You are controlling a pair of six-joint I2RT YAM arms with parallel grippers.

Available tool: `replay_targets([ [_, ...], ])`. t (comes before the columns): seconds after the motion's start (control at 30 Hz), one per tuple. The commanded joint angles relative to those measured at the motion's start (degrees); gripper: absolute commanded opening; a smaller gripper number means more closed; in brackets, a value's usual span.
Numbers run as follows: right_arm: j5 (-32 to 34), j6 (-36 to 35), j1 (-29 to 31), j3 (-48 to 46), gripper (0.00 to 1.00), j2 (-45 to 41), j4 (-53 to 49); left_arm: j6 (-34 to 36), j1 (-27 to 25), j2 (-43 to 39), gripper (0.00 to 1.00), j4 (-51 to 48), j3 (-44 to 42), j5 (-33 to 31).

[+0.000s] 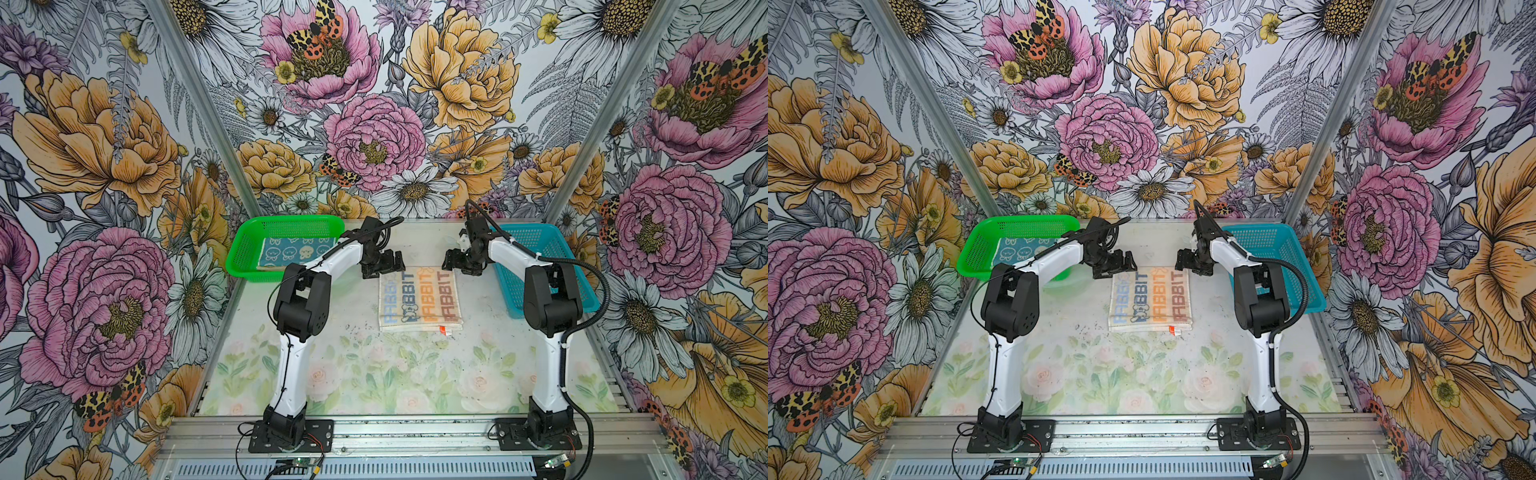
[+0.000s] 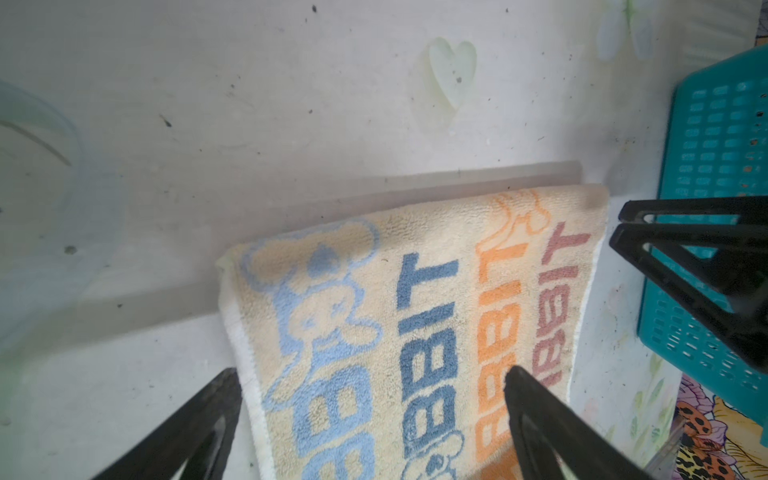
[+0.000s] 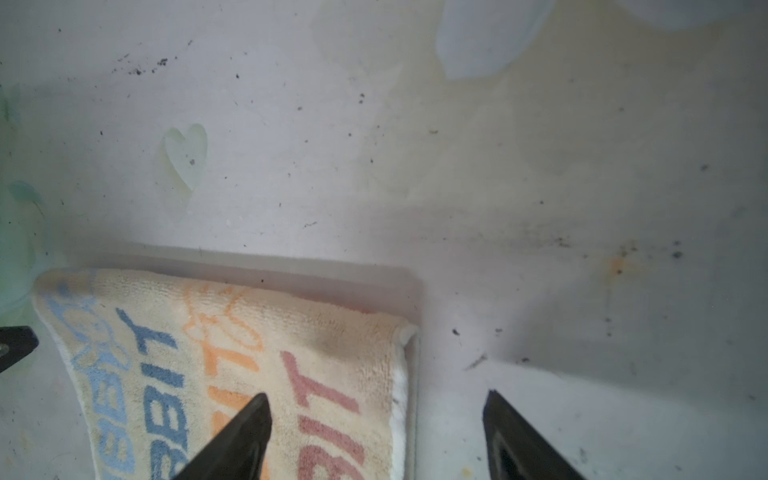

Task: Fold and stack the towels
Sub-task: 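Lower both grippers and pinch the far edge of the RABBIT towel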

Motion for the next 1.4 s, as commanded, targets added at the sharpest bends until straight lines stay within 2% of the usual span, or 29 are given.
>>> replay_targets([
  [0.0, 1.03, -2.76, 0.03, 4.16, 0.75, 2.53, -1.48, 1.95, 0.72, 0.37, 0.99, -1.01, 2.53, 1.11],
  [0.43, 0.98, -4.74, 0.23, 6.84, 0.50, 7.30, -3.51, 2.86, 1.41, 1.82, 0.99, -2.88, 4.80, 0.36],
  [0.93, 1.47, -4.77, 0.79, 7.39, 0.04, 9.35, -4.28, 8.67, 2.11, 7.90, 0.99, -8.54, 11.32, -2.70],
  [1.03, 1.47, -4.83, 0.82, 7.47, 0.00, 9.26, -4.30, 10.04, 2.16, 9.39, 0.97, -9.56, 13.18, -3.84],
  [1.2, 1.21, -4.81, 0.65, 7.58, 0.00, 9.27, -4.36, 11.17, 2.38, 11.25, 0.89, -10.03, 14.78, -4.17],
  [1.37, 0.94, -4.89, 0.55, 7.65, 0.00, 9.18, -4.53, 11.80, 2.28, 12.88, 0.73, -10.04, 16.00, -3.85],
])
